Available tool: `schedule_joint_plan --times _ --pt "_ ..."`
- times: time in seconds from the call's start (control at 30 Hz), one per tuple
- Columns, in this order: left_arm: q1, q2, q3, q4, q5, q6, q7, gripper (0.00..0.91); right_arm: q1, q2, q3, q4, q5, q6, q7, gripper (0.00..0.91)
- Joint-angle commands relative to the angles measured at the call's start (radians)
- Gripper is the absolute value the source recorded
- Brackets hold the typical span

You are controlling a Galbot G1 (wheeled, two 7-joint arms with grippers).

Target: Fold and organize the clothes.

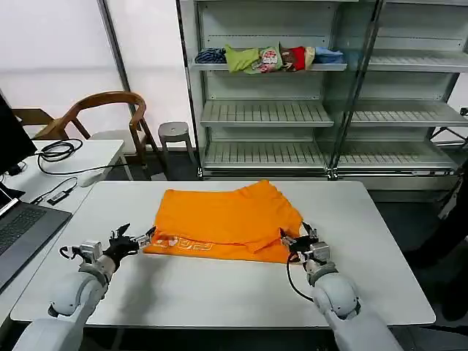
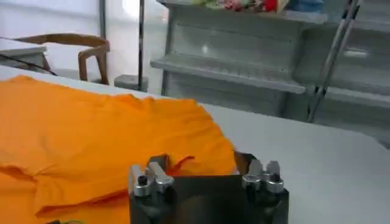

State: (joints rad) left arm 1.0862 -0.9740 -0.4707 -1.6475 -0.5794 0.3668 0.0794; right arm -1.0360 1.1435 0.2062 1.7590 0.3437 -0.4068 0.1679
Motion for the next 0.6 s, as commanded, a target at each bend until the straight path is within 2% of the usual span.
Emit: schedule_joint_plan --times 0.03,0.27,0.6 --pt "0.11 0.007 -0.002 -0.147 0.004 0.03 -0.024 0.907 -0.118 -0.028 0.024 0.116 0.014 -0.003 0.004 0.907" --pt "0.102 -0.02 0.031 -0.119 0.062 0.056 -0.056 0.907 -0.176 -0.031 0.044 0.117 0.015 -0.006 0.016 0.907" --pt "0.083 -0.02 0.028 -0.074 0.061 0.072 -0.071 0.907 -0.202 -0.034 0.055 0.123 0.03 -0.017 0.018 0.907"
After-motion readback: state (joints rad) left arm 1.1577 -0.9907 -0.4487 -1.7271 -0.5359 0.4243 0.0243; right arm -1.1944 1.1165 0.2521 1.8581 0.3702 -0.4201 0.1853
